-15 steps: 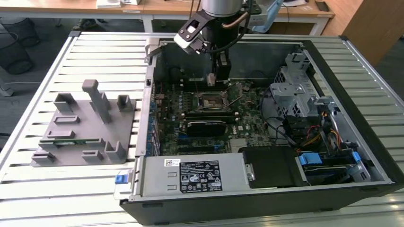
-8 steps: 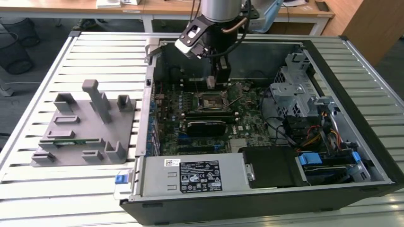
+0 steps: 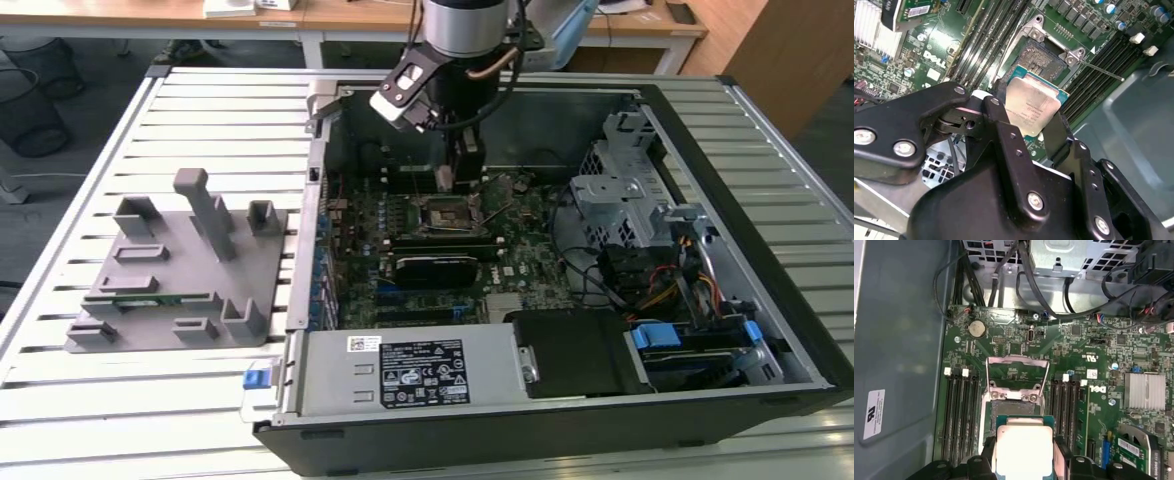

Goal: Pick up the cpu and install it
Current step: 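Place the cpu into insertion slot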

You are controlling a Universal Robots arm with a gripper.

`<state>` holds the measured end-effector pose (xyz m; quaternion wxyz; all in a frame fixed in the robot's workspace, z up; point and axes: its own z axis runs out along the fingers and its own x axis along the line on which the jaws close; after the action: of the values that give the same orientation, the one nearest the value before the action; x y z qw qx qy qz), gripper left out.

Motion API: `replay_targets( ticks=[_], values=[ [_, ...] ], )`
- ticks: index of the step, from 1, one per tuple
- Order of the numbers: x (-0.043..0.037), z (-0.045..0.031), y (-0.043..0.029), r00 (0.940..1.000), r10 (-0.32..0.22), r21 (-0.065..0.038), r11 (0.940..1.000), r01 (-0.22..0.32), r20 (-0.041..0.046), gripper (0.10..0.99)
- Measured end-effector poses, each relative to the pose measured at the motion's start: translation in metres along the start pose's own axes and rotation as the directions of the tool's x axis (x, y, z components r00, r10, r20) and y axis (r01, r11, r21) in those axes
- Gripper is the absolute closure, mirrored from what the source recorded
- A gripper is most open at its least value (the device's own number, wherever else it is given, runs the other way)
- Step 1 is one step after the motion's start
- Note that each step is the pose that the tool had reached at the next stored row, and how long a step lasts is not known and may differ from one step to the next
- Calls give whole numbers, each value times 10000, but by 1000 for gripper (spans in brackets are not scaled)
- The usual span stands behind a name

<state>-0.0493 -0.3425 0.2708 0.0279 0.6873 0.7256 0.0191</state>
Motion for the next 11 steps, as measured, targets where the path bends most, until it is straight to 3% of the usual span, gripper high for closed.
replay_targets(
  ticks=[11],
  values=[
    [47, 176, -9, 9999, 115, 3, 9999, -115, 18, 549]
  ],
)
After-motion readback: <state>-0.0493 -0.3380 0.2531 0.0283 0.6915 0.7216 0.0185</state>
